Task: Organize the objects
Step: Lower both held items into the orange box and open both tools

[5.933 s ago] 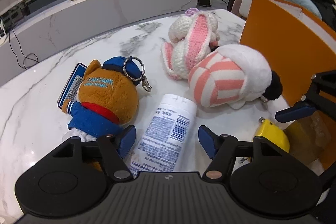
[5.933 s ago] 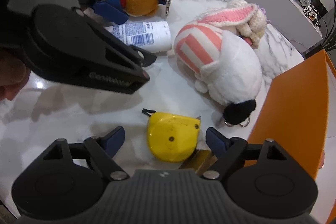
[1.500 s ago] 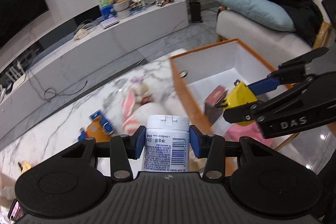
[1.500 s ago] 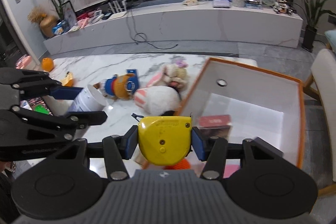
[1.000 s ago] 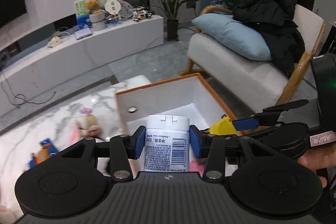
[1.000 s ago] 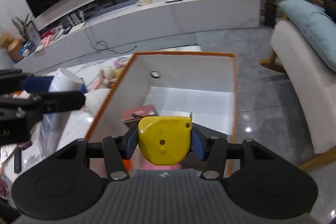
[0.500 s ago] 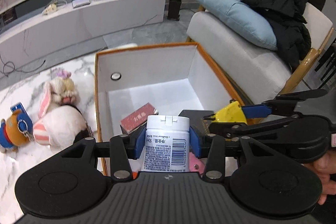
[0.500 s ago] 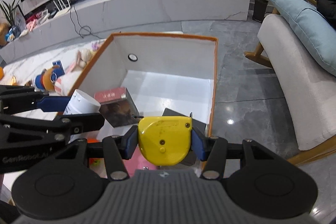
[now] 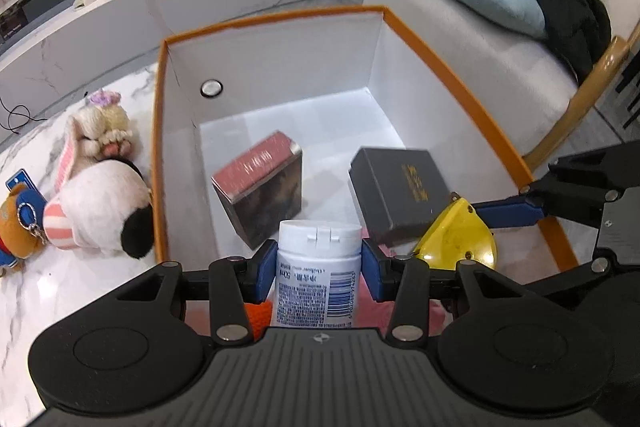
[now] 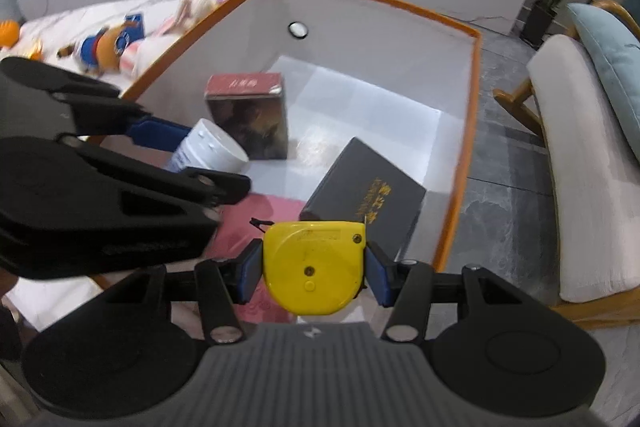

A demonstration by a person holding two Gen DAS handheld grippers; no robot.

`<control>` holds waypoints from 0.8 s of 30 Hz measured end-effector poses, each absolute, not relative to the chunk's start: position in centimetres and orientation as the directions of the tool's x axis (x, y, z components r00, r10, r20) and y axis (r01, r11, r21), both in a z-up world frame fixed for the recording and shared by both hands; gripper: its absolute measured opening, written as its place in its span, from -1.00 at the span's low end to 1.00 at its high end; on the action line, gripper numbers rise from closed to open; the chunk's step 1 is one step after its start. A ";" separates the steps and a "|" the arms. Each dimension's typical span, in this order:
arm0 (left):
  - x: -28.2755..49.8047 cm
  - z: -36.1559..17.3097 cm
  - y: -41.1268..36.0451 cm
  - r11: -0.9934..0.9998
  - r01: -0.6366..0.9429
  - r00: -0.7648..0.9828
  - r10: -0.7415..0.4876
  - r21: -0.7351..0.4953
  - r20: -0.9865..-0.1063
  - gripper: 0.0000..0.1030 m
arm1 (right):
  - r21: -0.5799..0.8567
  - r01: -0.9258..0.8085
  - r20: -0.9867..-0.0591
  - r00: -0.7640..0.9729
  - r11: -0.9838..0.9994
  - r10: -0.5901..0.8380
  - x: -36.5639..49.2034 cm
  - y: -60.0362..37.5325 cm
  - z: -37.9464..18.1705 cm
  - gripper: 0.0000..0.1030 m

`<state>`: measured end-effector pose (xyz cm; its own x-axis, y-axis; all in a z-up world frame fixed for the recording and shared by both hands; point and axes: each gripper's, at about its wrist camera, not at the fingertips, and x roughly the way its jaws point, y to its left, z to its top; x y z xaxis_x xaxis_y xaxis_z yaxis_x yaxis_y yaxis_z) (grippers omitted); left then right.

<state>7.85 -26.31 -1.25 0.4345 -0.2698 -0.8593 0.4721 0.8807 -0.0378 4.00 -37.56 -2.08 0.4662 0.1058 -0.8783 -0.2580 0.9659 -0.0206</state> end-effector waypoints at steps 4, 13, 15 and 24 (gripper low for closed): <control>7.6 -1.9 -26.2 0.877 0.478 0.423 -0.271 -0.041 -0.865 -0.01 | -0.049 -0.294 -0.888 0.449 0.955 0.093 3.7 -36.5 -2.6 0.07; 7.7 -1.7 -26.1 0.862 0.504 0.406 -0.294 -0.056 -0.865 0.02 | -0.068 -0.303 -0.895 0.439 0.951 0.076 3.6 -36.1 -2.7 0.10; 7.7 -1.1 -25.9 0.855 0.516 0.418 -0.309 -0.057 -0.854 0.14 | -0.060 -0.296 -0.892 0.445 0.953 0.082 3.6 -36.3 -2.5 0.21; 6.8 2.2 -23.7 0.843 0.531 0.478 -0.377 -0.081 -0.793 0.43 | -0.013 -0.228 -0.866 0.489 0.974 0.103 3.1 -38.1 -0.8 0.27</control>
